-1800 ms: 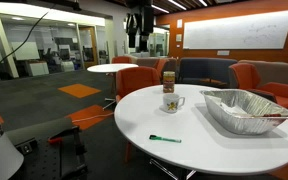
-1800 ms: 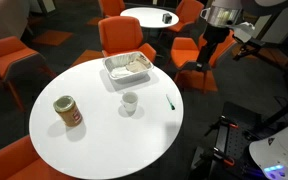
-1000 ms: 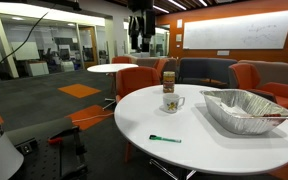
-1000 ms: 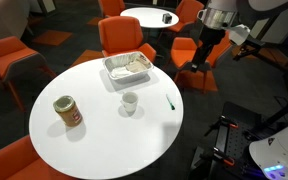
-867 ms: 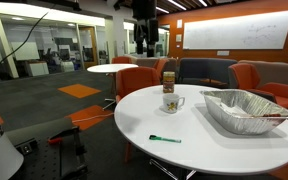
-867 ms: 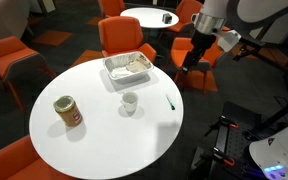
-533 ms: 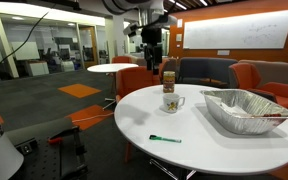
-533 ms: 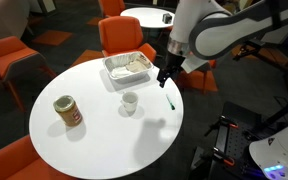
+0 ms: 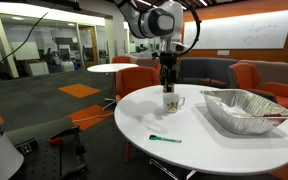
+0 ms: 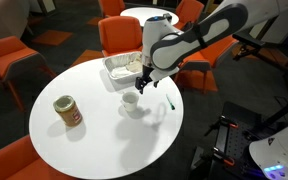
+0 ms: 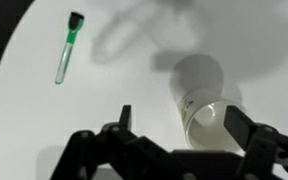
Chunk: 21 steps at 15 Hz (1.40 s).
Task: Move the white mug forwards
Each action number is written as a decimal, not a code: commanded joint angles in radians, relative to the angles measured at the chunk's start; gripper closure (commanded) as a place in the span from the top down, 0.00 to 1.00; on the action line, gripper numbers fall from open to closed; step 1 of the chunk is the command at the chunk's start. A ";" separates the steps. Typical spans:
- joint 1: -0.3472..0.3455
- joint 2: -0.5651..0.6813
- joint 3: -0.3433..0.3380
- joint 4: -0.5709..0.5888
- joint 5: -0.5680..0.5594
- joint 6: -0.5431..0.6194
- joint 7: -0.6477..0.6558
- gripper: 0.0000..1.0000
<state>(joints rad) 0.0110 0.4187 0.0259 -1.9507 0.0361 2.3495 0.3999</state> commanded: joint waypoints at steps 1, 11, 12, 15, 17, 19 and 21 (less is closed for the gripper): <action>0.028 0.102 -0.022 0.118 0.039 -0.021 0.008 1.00; 0.065 0.251 -0.071 0.259 0.030 -0.051 0.040 0.92; 0.066 0.257 -0.072 0.261 0.031 -0.054 0.040 0.91; 0.068 0.268 -0.077 0.259 0.029 -0.049 0.039 0.72; 0.071 0.270 -0.082 0.255 0.026 -0.045 0.040 0.58; 0.072 0.268 -0.085 0.249 0.024 -0.040 0.040 0.42; 0.074 0.264 -0.089 0.241 0.020 -0.033 0.038 0.28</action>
<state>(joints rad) 0.0655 0.6825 -0.0397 -1.7150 0.0555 2.3372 0.4206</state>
